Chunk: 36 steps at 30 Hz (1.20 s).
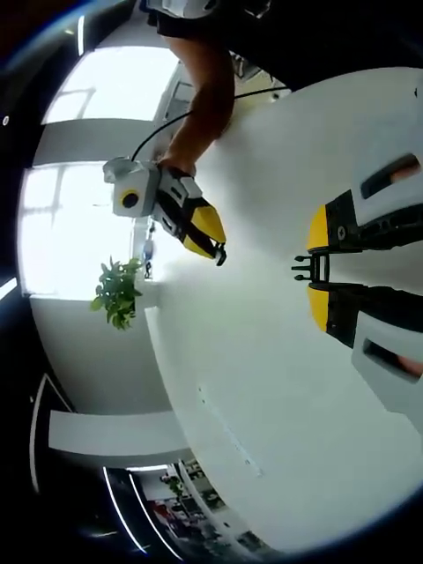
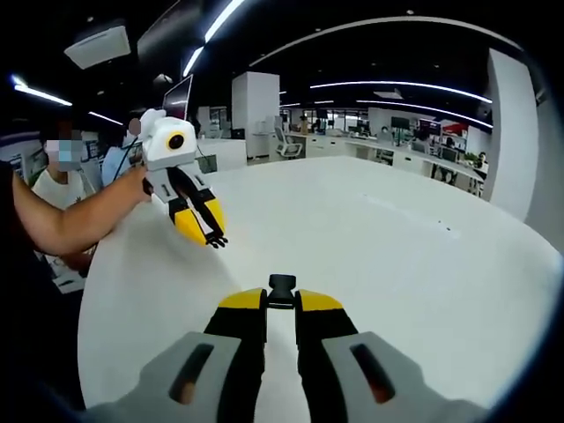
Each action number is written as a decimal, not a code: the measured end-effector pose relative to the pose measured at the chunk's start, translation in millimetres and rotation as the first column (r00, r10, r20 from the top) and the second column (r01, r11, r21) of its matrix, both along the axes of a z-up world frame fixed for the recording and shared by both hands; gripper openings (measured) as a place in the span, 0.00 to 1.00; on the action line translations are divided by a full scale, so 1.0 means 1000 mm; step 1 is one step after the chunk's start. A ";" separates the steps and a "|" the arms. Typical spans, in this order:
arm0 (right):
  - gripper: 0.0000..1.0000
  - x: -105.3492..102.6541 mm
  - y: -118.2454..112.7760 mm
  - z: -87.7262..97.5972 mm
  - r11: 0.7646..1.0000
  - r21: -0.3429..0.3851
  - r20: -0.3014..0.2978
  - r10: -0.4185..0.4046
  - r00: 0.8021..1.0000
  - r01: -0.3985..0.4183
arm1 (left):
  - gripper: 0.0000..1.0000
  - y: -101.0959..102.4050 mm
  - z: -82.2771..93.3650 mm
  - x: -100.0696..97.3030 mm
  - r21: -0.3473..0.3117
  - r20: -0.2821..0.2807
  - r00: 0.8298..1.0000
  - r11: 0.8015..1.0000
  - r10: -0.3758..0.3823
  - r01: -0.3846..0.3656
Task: Snap the two parts of the plastic buckle together until the buckle closes and remains connected.
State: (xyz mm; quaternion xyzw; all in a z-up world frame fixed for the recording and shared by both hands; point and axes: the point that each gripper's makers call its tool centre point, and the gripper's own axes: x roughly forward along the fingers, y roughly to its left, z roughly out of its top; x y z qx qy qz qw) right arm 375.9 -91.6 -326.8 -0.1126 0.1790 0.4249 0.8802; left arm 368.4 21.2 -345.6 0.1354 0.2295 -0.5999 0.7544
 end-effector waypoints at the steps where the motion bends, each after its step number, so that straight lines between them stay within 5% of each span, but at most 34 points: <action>1: 0.11 -0.001 0.000 -0.001 1.000 -0.002 0.001 0.000 1.000 0.000 | 0.11 0.001 -0.001 -0.001 0.000 0.001 1.000 1.000 0.001 -0.001; 36: 0.11 -0.038 0.005 -0.007 0.998 -0.016 0.011 0.065 0.998 -0.065 | 0.11 0.000 -0.009 -0.033 -0.009 0.007 0.998 0.997 -0.070 0.070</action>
